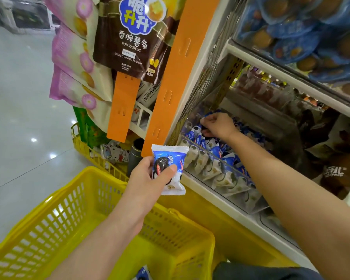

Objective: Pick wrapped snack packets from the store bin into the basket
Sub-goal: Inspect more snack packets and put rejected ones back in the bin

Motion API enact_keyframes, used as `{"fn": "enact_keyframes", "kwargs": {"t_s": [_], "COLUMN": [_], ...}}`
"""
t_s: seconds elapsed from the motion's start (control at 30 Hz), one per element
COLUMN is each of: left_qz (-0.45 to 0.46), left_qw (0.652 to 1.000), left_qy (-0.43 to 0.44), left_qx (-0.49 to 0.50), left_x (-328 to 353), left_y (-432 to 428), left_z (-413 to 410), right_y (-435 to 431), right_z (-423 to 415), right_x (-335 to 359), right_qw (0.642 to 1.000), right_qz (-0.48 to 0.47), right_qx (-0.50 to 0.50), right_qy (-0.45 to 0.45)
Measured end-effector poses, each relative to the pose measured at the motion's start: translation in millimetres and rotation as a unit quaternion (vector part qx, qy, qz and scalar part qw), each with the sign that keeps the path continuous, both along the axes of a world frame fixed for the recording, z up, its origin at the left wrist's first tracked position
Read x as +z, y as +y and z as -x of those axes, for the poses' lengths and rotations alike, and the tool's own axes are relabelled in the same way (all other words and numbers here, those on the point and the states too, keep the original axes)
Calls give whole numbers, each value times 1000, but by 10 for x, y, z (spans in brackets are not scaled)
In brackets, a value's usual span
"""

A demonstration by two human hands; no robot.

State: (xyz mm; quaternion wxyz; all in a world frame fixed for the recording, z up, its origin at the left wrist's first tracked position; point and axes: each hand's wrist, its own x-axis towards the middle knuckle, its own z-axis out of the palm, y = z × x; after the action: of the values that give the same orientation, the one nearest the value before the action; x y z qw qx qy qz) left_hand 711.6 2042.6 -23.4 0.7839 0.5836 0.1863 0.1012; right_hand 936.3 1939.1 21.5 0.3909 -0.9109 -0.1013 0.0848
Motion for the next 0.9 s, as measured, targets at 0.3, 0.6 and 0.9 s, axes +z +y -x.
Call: {"fn": "enact_keyframes", "kwargs": {"t_s": [0.3, 0.6, 0.9], "left_qz": [5, -52, -82], "left_qw": [1000, 997, 996], "left_qy": [25, -1, 8], "left_qx": [-12, -50, -23], "left_x": [14, 1, -99], "left_y": [-50, -164, -159], "left_z": [61, 187, 192], "right_y": [-228, -263, -334], "right_z": [1072, 1745, 1828], "right_x": [115, -239, -336], "right_qw": [965, 972, 971], "right_qz": [-92, -204, -64], "right_qx": [79, 111, 153], "right_qy": [-232, 38, -173]}}
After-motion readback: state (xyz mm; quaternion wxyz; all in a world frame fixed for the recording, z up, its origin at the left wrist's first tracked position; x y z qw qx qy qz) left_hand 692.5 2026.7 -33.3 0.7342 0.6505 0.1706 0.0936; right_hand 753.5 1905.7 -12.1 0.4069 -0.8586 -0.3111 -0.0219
